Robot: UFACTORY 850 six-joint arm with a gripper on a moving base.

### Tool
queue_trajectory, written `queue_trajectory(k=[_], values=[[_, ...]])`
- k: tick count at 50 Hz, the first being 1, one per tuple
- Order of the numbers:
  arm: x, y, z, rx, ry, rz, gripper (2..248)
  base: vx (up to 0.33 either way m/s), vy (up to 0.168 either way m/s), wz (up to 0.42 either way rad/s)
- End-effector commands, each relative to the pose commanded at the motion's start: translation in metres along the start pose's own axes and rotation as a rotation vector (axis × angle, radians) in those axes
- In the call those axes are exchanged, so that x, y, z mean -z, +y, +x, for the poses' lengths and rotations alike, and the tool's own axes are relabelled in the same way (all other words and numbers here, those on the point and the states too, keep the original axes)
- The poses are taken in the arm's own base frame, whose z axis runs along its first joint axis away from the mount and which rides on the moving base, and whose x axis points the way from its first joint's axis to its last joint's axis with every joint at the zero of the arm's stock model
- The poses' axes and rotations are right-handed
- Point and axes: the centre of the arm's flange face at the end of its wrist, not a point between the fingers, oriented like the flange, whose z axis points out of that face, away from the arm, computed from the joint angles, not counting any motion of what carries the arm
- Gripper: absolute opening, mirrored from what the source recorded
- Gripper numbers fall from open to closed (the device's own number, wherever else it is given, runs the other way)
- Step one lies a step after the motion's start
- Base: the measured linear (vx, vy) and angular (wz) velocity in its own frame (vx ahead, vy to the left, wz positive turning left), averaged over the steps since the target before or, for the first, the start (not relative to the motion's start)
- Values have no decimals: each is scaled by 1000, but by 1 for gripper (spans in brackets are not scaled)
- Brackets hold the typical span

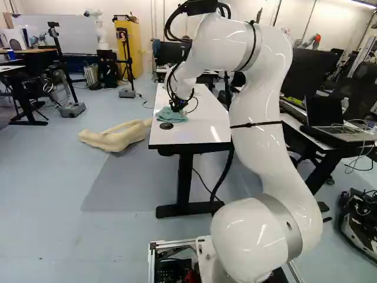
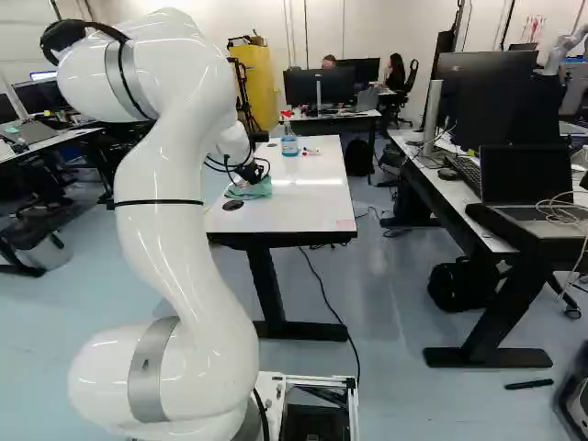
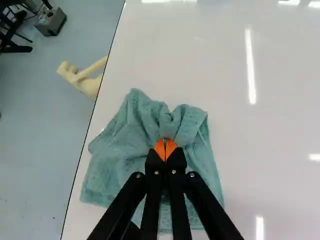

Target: Clean the table with the green towel

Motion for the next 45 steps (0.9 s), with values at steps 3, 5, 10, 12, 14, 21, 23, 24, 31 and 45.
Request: queue_trajectory(k=[3,5,10,12,14,21,23,24,31,45], values=[[3,-3,-3,4,-4,3,21,0,0,0],[4,-6,-5,7,-6,5,21,0,0,0],[8,-13,-10,16,-12,11,21,0,0,0],[9,-16,-12,20,-14,14,21,0,0,0],[10,-19,-13,24,-15,17,21,0,0,0],[10,-31,-15,39,-16,28,21,0,0,0],[10,-34,-15,43,-16,31,21,0,0,0],[9,-36,-15,45,-16,33,21,0,0,0],[8,-48,-15,60,-15,44,21,0,0,0],[1,-73,-11,87,-7,66,21,0,0,0]])
